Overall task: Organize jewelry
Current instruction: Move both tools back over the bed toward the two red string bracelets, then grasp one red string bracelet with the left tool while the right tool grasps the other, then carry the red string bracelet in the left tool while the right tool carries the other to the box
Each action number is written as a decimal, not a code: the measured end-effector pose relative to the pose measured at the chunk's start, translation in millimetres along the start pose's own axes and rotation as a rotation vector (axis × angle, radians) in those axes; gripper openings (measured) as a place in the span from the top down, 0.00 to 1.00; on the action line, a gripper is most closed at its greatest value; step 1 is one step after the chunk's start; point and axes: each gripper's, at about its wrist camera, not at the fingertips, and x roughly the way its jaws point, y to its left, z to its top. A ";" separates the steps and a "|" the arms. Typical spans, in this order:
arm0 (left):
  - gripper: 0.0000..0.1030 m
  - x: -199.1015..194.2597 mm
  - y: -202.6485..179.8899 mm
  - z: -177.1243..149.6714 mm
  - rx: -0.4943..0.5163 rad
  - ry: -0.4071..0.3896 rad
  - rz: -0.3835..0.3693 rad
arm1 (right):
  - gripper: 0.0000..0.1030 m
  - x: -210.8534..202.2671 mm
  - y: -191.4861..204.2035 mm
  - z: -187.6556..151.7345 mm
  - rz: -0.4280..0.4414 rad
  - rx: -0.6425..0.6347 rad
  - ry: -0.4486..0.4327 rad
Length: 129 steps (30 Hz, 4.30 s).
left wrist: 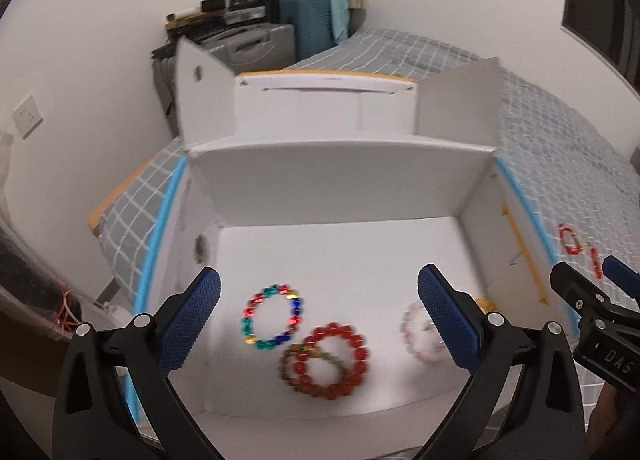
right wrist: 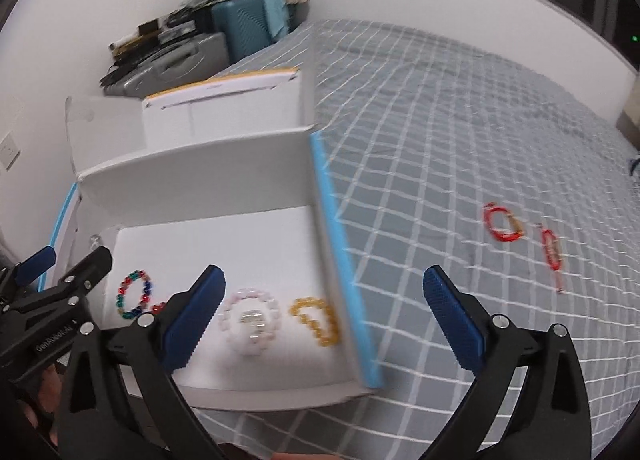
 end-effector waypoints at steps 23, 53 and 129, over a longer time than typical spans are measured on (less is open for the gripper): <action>0.06 33.8 -294.4 21.4 0.269 -0.031 -0.267 | 0.07 9.8 -274.5 -6.1 -0.193 0.223 -0.062; 0.06 185.9 -433.8 10.8 0.325 0.136 -0.334 | 0.18 143.2 -346.9 -28.2 -0.129 0.222 0.104; 0.87 53.1 -392.5 32.8 0.313 -0.044 -0.387 | 0.88 40.6 -331.3 -6.8 -0.256 0.254 -0.058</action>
